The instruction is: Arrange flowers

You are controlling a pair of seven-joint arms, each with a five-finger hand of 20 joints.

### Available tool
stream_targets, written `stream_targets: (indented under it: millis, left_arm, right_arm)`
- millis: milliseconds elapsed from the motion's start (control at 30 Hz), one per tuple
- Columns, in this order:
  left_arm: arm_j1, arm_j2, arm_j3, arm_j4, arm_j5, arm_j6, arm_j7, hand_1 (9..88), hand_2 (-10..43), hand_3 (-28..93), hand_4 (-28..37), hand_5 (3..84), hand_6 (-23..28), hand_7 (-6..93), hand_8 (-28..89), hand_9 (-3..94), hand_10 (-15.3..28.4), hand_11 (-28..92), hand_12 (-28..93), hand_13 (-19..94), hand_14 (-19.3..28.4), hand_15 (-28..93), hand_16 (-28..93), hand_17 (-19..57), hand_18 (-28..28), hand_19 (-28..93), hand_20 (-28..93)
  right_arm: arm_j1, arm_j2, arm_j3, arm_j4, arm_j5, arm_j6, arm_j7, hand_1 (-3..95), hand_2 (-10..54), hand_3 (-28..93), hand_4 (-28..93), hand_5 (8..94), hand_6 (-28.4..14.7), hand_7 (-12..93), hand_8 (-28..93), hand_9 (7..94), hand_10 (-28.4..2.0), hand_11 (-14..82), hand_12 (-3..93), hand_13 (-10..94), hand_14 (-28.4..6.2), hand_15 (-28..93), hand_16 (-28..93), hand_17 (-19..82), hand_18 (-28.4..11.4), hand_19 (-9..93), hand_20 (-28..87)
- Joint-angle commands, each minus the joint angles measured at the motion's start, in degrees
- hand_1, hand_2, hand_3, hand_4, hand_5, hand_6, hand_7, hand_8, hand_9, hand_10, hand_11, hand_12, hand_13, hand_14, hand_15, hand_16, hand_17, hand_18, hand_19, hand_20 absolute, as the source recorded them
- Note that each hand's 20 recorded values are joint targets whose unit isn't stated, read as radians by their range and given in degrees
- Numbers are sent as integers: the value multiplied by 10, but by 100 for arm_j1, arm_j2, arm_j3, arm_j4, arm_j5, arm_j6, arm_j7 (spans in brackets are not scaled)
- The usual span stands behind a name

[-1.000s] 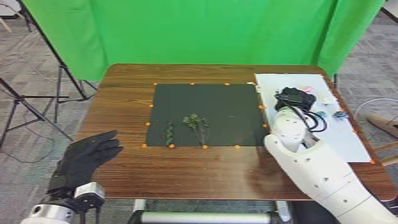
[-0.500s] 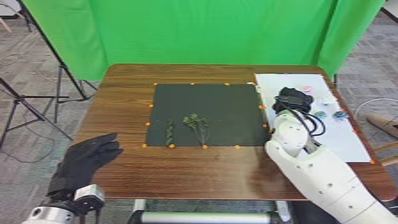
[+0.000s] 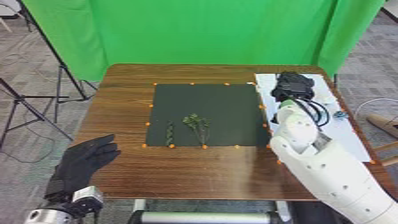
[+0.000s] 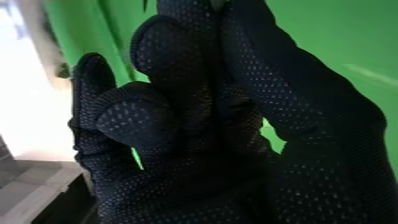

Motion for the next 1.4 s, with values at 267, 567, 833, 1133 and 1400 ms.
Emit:
stream_targets:
  millis: [267,567,833,1133,1400]
  left_arm:
    - [96,60,-46,-25,-18,-2,31,289,75,790,-122,492,162,127,-74,411,243,390,105,311,284,651,-143,-77,226,594,255]
    - [81,-42,-136,-29,88,-91,-102,291,74,790,-120,492,163,125,-72,409,246,390,106,310,284,652,-144,-78,226,595,253]
    - [3,-85,-72,-3,100,-113,-123,292,73,789,-119,491,164,123,-69,408,248,388,106,308,284,652,-146,-78,226,596,251]
    - [13,-25,-91,-1,73,-102,-112,292,72,790,-115,490,164,121,-67,406,250,385,108,306,284,653,-148,-79,227,597,249]
    - [-29,-71,-33,35,95,-138,-165,294,72,788,-115,490,164,120,-67,405,250,385,109,305,284,654,-149,-80,227,597,248]
  right_arm:
    - [-1030,-39,-180,-1137,6,-74,-320,534,-95,771,-269,871,-44,220,169,833,-133,441,372,740,-133,766,280,258,-284,876,143]
    - [-1294,-204,-258,-1201,41,-280,-240,535,-95,770,-265,872,-45,216,173,835,-136,443,369,740,-134,767,280,256,-284,874,149]
    - [-1516,-226,-387,-1399,84,-355,-291,533,-95,770,-260,873,-45,214,171,836,-138,444,367,741,-135,767,280,255,-284,871,154]
    - [-1536,-310,-588,-1442,71,-421,-425,531,-95,770,-256,875,-43,214,170,838,-139,446,362,741,-135,767,279,254,-284,869,159]
    - [-1450,-318,-680,-1360,-50,-281,-381,531,-95,769,-256,875,-45,210,166,834,-138,445,362,740,-134,766,278,251,-284,866,161]
